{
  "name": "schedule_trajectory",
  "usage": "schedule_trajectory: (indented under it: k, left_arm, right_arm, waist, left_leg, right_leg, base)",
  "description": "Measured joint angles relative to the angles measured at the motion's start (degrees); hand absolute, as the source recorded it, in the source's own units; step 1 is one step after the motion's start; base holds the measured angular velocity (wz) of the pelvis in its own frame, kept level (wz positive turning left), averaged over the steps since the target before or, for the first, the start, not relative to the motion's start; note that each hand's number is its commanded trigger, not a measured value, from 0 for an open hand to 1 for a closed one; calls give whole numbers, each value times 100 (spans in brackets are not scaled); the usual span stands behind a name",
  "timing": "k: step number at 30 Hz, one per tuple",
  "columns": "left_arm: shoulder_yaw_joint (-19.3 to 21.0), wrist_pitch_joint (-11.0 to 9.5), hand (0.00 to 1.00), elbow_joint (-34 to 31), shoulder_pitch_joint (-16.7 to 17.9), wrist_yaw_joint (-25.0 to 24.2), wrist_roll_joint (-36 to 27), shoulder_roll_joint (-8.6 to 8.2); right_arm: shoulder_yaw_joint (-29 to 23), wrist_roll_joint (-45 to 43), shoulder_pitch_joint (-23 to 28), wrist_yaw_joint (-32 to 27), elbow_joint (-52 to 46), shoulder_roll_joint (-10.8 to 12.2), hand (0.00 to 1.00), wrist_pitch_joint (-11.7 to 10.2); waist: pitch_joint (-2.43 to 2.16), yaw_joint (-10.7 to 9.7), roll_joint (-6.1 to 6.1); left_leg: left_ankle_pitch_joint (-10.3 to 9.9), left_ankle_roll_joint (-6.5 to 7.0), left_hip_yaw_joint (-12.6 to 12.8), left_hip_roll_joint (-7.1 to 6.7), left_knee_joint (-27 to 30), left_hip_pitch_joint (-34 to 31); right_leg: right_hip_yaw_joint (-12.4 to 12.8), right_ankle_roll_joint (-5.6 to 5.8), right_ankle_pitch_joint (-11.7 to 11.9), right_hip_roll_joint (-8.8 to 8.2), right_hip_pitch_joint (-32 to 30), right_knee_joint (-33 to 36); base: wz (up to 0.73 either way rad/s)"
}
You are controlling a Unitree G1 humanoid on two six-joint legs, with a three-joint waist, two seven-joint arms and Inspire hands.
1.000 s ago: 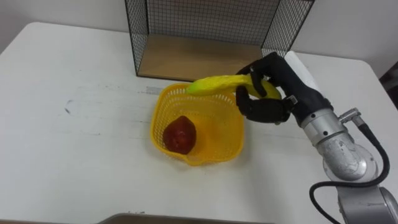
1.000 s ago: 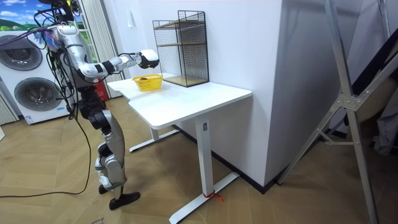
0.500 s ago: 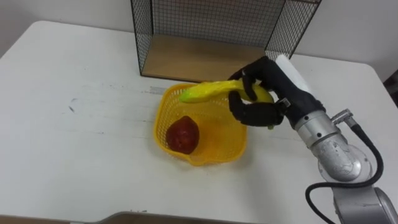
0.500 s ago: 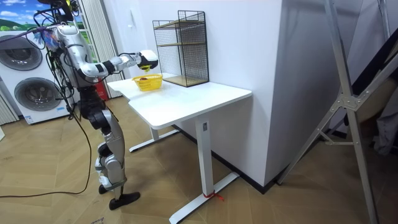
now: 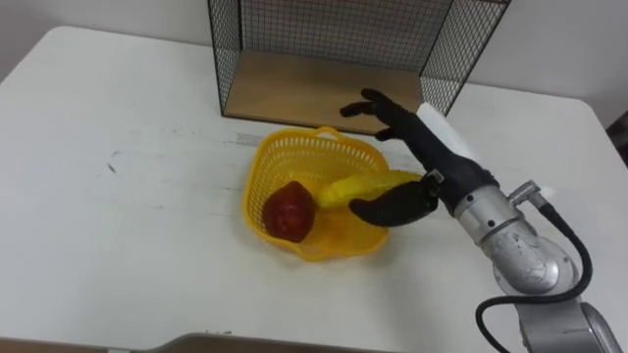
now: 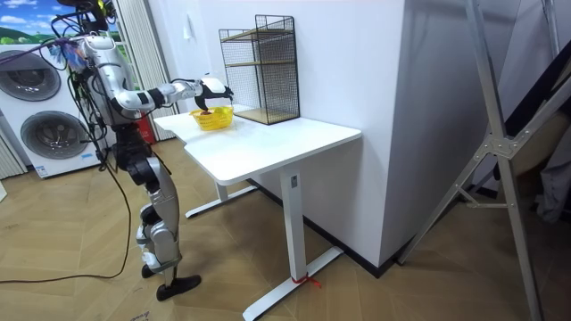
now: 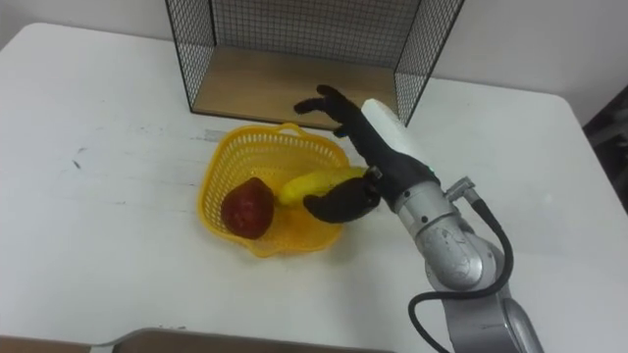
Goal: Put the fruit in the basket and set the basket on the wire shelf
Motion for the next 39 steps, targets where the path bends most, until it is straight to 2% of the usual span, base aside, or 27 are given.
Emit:
schedule_trajectory:
  k: [10,17,23,28,35,39]
  left_arm:
    - [1,6,0,0,3,0,-1,0]
    - [8,11,0,9,75,0,1,0]
    - [13,11,0,6,213,2,7,-3]
    - [14,9,0,7,279,2,3,-24]
    - [79,5,0,251,277,2,2,-97]
    - [138,6,0,283,301,2,4,-120]
  right_arm:
    - [9,1,373,0,66,99,0,19]
    - [0,24,373,-1,66,117,0,18]
    - [-39,44,372,-27,62,126,0,5]
    - [-162,324,373,-292,62,220,0,-120]
    - [-479,1283,372,-954,25,235,0,-262]
    - [-683,1734,372,-1342,21,236,0,-324]
  waist:
    - [3,126,25]
    - [-41,119,63]
    - [-41,118,79]
    - [-22,85,129]
    - [-37,-1,217]
    - [-28,-43,269]
  left_leg:
    - [0,0,2,1,9,15]
    - [0,0,-20,-3,25,28]
    - [0,0,-20,-4,34,30]
    - [0,1,-22,-6,33,30]
    - [0,1,-19,-6,32,21]
    - [0,1,-14,-3,13,25]
  right_leg:
    - [10,0,0,-1,10,2]
    - [-19,0,1,-2,51,5]
    - [-30,0,1,-3,64,6]
    - [-32,5,5,-7,72,3]
    - [-53,6,5,-13,71,0]
    - [-48,6,5,-5,61,-7]
  base:
    - [0]
    - [2]
    - [0]
    - [0]
    - [0]
    - [0]
